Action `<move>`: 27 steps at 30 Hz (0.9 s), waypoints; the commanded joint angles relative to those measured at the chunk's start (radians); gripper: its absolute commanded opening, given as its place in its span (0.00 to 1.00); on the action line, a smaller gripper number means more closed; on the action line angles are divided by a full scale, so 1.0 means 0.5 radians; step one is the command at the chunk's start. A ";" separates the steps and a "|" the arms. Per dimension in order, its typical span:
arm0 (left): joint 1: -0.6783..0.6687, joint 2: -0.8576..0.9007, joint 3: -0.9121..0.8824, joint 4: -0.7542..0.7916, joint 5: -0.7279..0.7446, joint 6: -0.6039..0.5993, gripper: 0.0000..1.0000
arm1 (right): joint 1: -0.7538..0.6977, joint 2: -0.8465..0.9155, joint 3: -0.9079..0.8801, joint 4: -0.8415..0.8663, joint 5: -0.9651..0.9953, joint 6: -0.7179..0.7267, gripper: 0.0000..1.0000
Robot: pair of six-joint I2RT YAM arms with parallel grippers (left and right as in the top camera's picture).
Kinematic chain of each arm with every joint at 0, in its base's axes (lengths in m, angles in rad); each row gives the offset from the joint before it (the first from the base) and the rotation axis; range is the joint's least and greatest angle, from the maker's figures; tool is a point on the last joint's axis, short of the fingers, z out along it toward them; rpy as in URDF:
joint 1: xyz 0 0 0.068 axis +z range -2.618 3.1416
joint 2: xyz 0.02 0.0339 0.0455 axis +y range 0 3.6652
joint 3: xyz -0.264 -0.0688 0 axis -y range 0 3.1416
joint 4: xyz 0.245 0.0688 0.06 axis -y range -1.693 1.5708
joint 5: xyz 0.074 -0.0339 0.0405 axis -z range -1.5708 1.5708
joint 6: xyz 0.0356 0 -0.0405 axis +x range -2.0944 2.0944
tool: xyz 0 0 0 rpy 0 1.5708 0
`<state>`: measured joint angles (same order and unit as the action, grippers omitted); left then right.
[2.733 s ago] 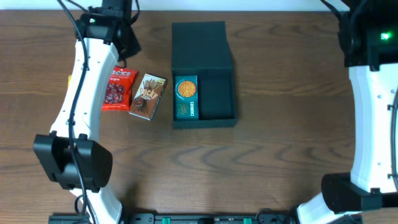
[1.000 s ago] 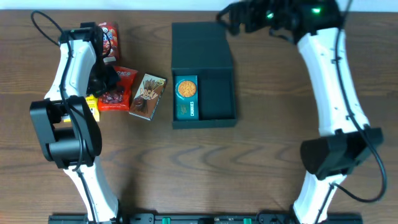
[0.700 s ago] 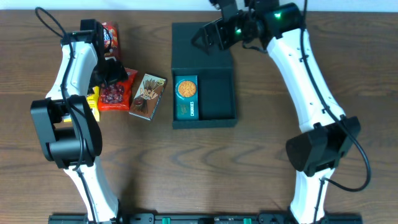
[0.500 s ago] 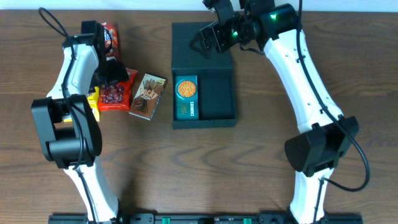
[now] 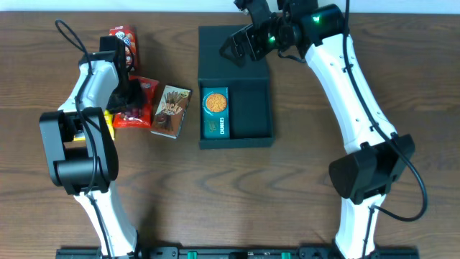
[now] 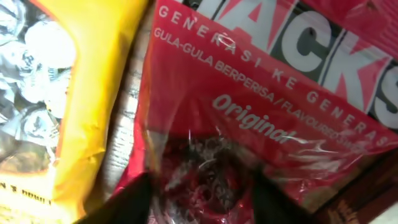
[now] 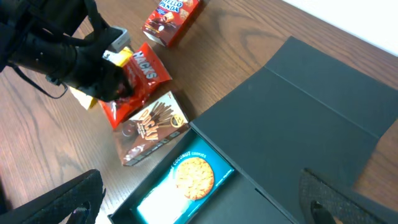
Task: Pack container
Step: 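Grasp the red Hacks candy bag with the left gripper, then carry the red Hacks bag into the black box and release it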
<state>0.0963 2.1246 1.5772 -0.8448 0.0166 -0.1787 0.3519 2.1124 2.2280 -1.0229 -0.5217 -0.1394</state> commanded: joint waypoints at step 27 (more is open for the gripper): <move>-0.586 -0.027 0.921 -0.536 0.170 -0.352 0.06 | -0.630 -0.033 0.045 0.063 0.168 0.204 0.99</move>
<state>-0.1276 2.1448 2.0064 -1.1107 0.0643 -0.2855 0.0788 2.1124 2.2284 -0.9840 -0.4431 -0.0692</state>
